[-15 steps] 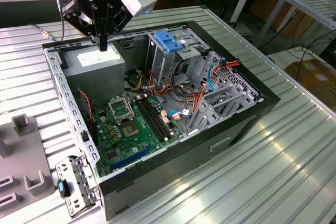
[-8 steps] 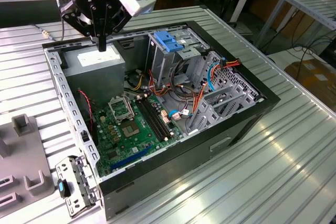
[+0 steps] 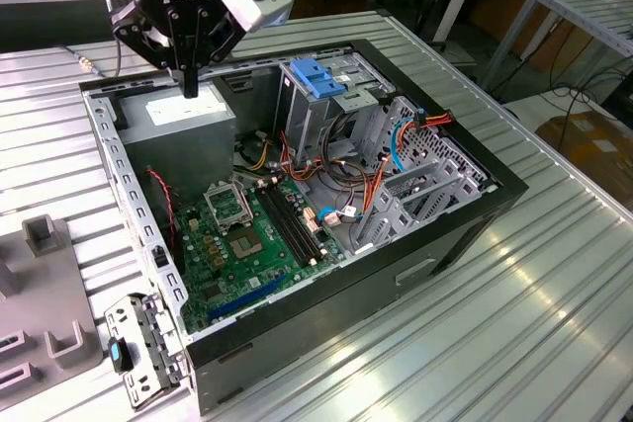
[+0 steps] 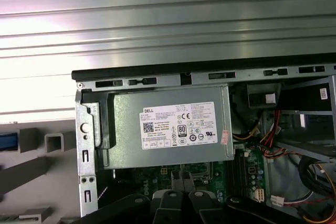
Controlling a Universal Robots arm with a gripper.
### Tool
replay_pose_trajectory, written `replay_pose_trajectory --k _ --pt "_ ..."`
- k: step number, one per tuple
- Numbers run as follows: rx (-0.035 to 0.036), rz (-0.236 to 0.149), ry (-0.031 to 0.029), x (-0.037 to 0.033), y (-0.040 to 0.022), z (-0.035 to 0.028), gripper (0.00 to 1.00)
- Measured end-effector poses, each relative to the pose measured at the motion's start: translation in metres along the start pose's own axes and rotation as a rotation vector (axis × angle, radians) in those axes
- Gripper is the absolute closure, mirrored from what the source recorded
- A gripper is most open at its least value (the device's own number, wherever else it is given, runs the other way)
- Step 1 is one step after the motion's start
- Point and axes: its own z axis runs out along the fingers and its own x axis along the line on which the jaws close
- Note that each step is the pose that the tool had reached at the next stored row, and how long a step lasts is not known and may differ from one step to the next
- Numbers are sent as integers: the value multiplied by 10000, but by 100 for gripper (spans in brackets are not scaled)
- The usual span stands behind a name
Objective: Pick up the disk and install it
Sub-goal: 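Reach for the disk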
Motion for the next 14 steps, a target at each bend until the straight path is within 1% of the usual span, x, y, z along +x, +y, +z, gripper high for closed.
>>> replay_pose_trajectory --k 14 --pt "2 2 32 36 -3 5 89"
